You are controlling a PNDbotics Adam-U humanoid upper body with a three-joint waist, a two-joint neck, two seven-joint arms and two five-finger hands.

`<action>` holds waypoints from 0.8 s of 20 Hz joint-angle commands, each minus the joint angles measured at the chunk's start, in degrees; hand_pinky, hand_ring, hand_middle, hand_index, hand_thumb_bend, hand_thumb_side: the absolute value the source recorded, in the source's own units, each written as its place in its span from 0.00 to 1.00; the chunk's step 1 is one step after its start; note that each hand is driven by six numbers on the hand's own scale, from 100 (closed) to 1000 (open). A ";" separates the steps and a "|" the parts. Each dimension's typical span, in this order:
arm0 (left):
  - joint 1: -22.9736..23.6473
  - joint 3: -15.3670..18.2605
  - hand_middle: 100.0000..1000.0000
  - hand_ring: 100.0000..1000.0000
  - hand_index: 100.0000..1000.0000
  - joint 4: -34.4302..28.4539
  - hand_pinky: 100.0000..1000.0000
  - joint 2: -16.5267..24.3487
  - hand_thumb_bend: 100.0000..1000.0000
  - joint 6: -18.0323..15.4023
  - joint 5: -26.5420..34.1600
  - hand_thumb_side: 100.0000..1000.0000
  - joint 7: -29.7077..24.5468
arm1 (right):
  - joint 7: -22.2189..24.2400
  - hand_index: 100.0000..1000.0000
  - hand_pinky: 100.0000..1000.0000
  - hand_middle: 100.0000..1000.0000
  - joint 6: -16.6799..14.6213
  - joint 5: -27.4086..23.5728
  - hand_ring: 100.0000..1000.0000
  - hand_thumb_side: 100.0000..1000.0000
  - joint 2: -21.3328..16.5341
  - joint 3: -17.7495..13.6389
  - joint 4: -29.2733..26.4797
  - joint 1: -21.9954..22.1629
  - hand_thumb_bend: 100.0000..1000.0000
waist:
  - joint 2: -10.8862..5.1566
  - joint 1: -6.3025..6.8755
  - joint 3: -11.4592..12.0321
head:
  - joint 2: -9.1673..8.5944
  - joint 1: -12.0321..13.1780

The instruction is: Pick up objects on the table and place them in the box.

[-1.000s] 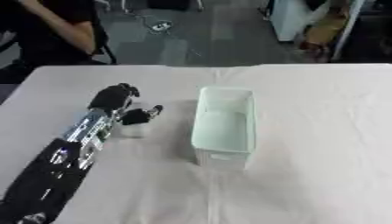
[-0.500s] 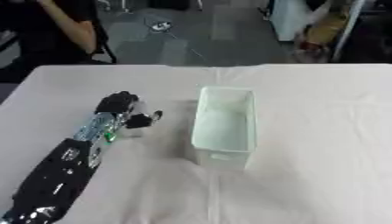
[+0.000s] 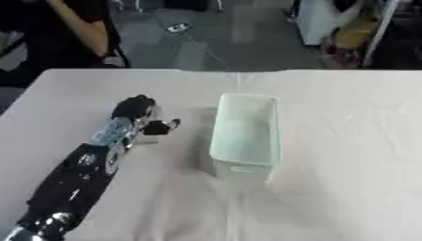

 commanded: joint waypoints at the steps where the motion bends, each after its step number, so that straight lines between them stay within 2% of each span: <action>1: -0.65 -0.01 0.66 0.56 0.70 1.08 0.42 -0.18 0.10 0.65 1.02 0.11 1.94 | 0.06 0.93 0.89 0.92 -0.05 -0.15 0.91 0.60 -0.66 -0.11 -0.89 -1.26 0.00 | -0.14 -0.32 -0.09 | -0.66 0.57; 2: -0.74 -0.01 0.66 0.58 0.71 1.13 0.45 -0.19 0.14 0.86 1.52 0.14 2.56 | 0.05 0.93 0.89 0.92 -0.04 -0.14 0.91 0.60 -0.65 -0.13 -0.89 -1.28 0.00 | -0.14 -0.31 -0.11 | -0.64 0.57; 3: -0.82 -0.04 0.64 0.48 0.65 1.16 0.30 -0.17 0.00 0.99 2.06 0.01 3.10 | 0.04 0.93 0.89 0.92 -0.04 -0.14 0.91 0.60 -0.65 -0.13 -0.89 -1.29 0.00 | -0.15 -0.30 -0.13 | -0.60 0.56; 4: -0.86 -0.06 0.63 0.47 0.64 1.13 0.28 -0.12 0.00 1.00 2.71 0.02 3.60 | 0.04 0.93 0.89 0.92 -0.02 -0.14 0.91 0.60 -0.66 -0.14 -0.89 -1.30 0.00 | -0.16 -0.29 -0.15 | -0.57 0.54; 6: -0.88 -0.05 0.57 0.36 0.52 0.77 0.20 -0.05 0.00 0.76 4.24 0.13 5.07 | 0.01 0.93 0.89 0.92 0.00 -0.13 0.91 0.60 -0.67 -0.16 -0.89 -1.31 0.00 | -0.16 -0.28 -0.17 | -0.56 0.48; 7: -0.89 -0.03 0.50 0.29 0.45 0.50 0.14 0.00 0.00 0.61 5.07 0.27 6.20 | 0.00 0.93 0.89 0.92 0.01 -0.12 0.91 0.60 -0.68 -0.17 -0.89 -1.30 0.00 | -0.17 -0.29 -0.17 | -0.54 0.46; 8: -0.86 0.00 0.48 0.27 0.43 0.25 0.12 0.00 0.00 0.39 6.03 0.28 7.55 | -0.01 0.93 0.89 0.92 0.01 -0.11 0.91 0.60 -0.68 -0.18 -0.89 -1.30 0.00 | -0.16 -0.30 -0.16 | -0.53 0.43; 9: -0.86 -0.03 0.38 0.17 0.34 0.15 0.03 0.03 0.00 0.13 7.01 0.30 8.92 | -0.03 0.93 0.89 0.92 0.01 -0.11 0.91 0.60 -0.69 -0.18 -0.89 -1.29 0.00 | -0.16 -0.31 -0.17 | -0.52 0.44; 10: -0.87 -0.11 0.40 0.19 0.36 0.19 0.05 0.05 0.00 -0.24 7.90 0.30 10.00 | -0.03 0.93 0.89 0.92 0.02 -0.11 0.91 0.60 -0.70 -0.19 -0.89 -1.28 0.00 | -0.16 -0.32 -0.18 | -0.50 0.47; 11: -0.94 -0.17 0.21 0.00 0.20 0.16 0.00 0.13 0.00 -0.60 8.59 0.35 11.16 | -0.03 0.93 0.89 0.92 0.02 -0.10 0.91 0.60 -0.70 -0.19 -0.89 -1.27 0.00 | -0.16 -0.32 -0.19 | -0.48 0.53; 12: -0.94 -0.19 0.28 0.06 0.25 0.15 0.00 0.18 0.00 -0.92 9.21 0.33 12.30 | -0.02 0.93 0.89 0.92 0.03 -0.09 0.91 0.60 -0.71 -0.19 -0.89 -1.26 0.00 | -0.16 -0.33 -0.19 | -0.48 0.56; 13: -1.01 -0.18 0.02 0.00 0.03 0.12 0.00 0.22 0.00 -1.16 9.74 0.41 13.36 | -0.02 0.93 0.89 0.92 0.04 -0.08 0.91 0.60 -0.71 -0.19 -0.89 -1.25 0.00 | -0.16 -0.34 -0.19 | -0.45 0.58; 16: -1.02 -0.03 0.00 0.00 0.00 -0.43 0.00 0.30 0.00 -1.74 12.00 0.44 17.79 | 0.02 0.93 0.89 0.92 0.07 -0.04 0.91 0.60 -0.73 -0.20 -0.89 -1.22 0.00 | -0.13 -0.36 -0.17 | -0.28 0.72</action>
